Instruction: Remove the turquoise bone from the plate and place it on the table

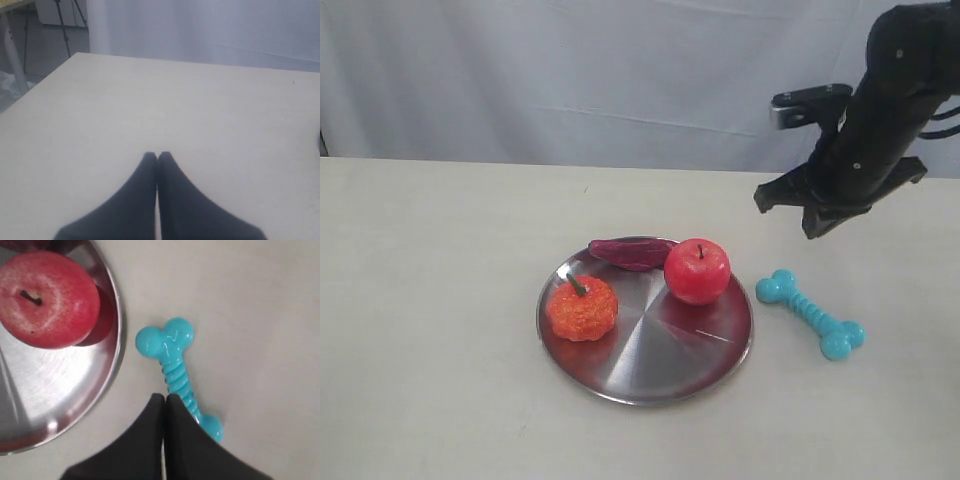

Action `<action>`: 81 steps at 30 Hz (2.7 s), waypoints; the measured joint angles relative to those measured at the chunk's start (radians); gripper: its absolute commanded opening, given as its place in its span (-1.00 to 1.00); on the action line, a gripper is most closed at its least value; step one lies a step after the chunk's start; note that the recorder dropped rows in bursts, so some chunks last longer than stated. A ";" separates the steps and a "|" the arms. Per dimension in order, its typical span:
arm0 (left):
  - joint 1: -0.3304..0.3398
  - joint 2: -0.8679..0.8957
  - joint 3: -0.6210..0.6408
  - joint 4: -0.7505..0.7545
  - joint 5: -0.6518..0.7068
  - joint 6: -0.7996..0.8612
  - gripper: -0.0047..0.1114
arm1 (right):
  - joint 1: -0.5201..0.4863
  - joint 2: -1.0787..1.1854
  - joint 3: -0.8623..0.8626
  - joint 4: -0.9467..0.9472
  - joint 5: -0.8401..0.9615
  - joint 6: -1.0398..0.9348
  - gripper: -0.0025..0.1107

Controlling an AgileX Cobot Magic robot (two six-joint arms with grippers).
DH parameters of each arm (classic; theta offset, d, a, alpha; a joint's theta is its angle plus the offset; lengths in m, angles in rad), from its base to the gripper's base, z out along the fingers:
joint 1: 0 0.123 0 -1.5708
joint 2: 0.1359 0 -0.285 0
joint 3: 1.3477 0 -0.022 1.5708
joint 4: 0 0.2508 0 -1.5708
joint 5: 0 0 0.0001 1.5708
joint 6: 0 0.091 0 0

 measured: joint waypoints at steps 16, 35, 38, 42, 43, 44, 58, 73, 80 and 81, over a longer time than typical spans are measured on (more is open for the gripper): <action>0.000 0.000 0.000 0.000 0.000 0.000 -0.92 | 0.245 -0.535 0.406 0.028 -0.641 -0.035 -0.96; 0.000 0.000 0.000 0.000 0.000 0.000 -0.92 | 0.287 -1.404 0.853 0.028 -0.816 0.024 -0.96; 0.000 0.000 0.000 0.000 0.000 0.000 -0.92 | 0.287 -1.498 0.888 0.028 -0.788 0.024 -0.96; 0.000 0.000 0.000 0.000 0.000 0.000 -0.92 | 0.287 -1.590 0.931 0.028 -0.758 0.034 -0.96; 0.000 0.000 0.000 0.000 0.000 0.000 -0.92 | 0.287 -1.608 0.939 0.028 -0.740 0.044 -0.96; 0.000 0.000 0.000 0.000 0.000 0.000 -0.92 | 0.287 -1.625 0.944 0.028 -0.722 0.051 -0.96; 0.000 0.000 0.000 0.000 0.000 0.000 -0.92 | 0.287 -1.721 0.948 0.028 -0.642 0.061 -0.96; 0.000 0.000 0.000 0.000 0.000 0.000 -0.92 | 0.221 -1.805 0.948 0.002 -0.642 0.054 -0.96; 0.000 0.000 0.000 0.000 0.000 0.000 -0.92 | 0.007 -1.818 0.948 0.002 -0.641 0.081 -0.96; 0.000 0.000 0.000 0.000 0.000 0.000 -0.92 | -0.024 -1.820 0.948 0.002 -0.636 0.084 -0.96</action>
